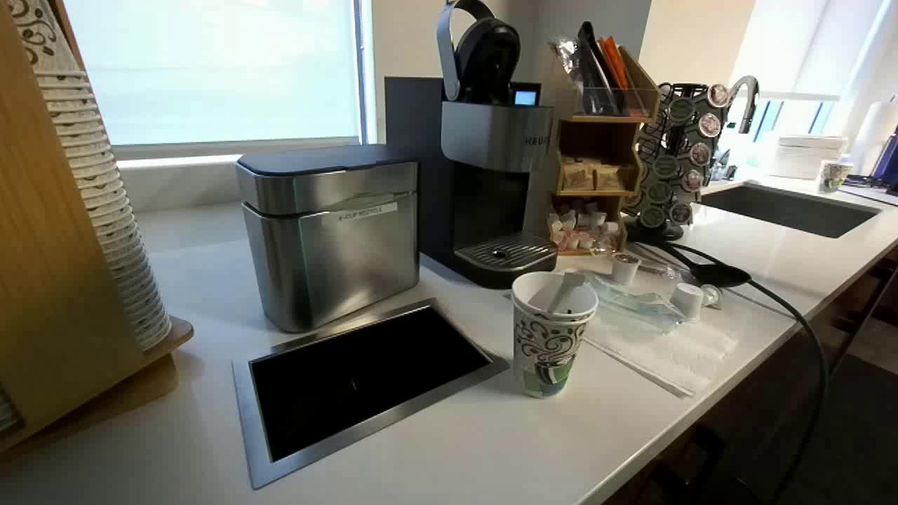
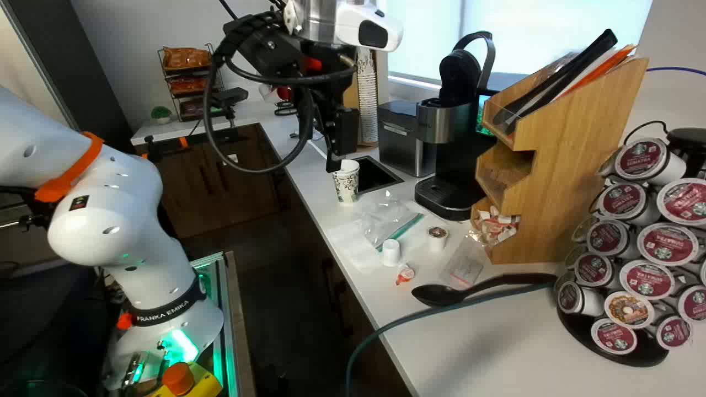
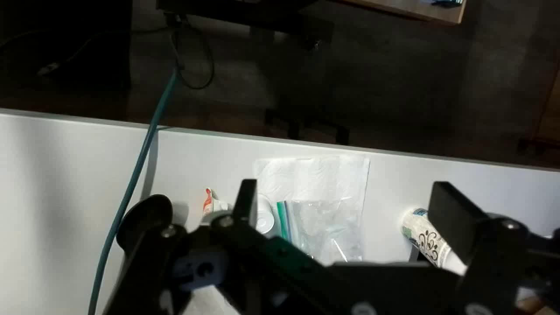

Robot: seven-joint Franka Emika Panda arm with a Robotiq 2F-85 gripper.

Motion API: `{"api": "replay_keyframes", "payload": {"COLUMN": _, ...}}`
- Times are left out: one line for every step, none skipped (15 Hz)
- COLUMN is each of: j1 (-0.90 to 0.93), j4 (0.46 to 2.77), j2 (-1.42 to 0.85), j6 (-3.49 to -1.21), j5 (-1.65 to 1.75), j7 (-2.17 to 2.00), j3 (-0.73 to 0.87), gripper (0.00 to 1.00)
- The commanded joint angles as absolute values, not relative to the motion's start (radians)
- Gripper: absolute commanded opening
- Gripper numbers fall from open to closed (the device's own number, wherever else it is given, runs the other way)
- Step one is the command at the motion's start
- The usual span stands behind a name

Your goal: Put the black object on the counter

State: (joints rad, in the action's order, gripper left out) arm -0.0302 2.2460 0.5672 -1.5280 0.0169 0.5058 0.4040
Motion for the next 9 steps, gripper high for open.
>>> {"api": "replay_keyframes", "payload": {"j1": -0.063, "j4": 2.244, "j2": 0.559, "j6": -1.526, "j5": 0.004, "j7": 0.52, "j3": 0.38, "gripper": 1.0}}
{"api": "replay_keyframes", "payload": {"j1": -0.058, "j4": 2.247, "j2": 0.562, "j6": -1.587, "j5": -0.036, "j7": 0.494, "j3": 0.378, "gripper": 1.0}}
{"api": "replay_keyframes", "payload": {"j1": -0.058, "j4": 2.256, "j2": 0.57, "j6": -1.693, "j5": -0.01, "j7": 0.472, "j3": 0.344, "gripper": 1.0}}
{"api": "replay_keyframes", "payload": {"j1": -0.04, "j4": 2.23, "j2": 0.551, "j6": -1.739, "j5": -0.02, "j7": 0.469, "j3": 0.318, "gripper": 1.0}}
{"api": "replay_keyframes", "payload": {"j1": -0.03, "j4": 2.218, "j2": 0.54, "j6": -1.805, "j5": -0.012, "j7": 0.458, "j3": 0.287, "gripper": 1.0}}
{"api": "replay_keyframes", "payload": {"j1": -0.018, "j4": 2.202, "j2": 0.524, "j6": -1.873, "j5": -0.012, "j7": 0.434, "j3": 0.25, "gripper": 1.0}}
{"api": "replay_keyframes", "payload": {"j1": -0.016, "j4": 2.204, "j2": 0.522, "j6": -1.95, "j5": -0.003, "j7": 0.408, "j3": 0.216, "gripper": 1.0}}
{"api": "replay_keyframes", "payload": {"j1": -0.009, "j4": 2.173, "j2": 0.496, "j6": -2.017, "j5": -0.002, "j7": 0.375, "j3": 0.185, "gripper": 1.0}}
{"api": "replay_keyframes", "payload": {"j1": -0.008, "j4": 2.17, "j2": 0.482, "j6": -2.1, "j5": 0.001, "j7": 0.339, "j3": 0.156, "gripper": 1.0}}
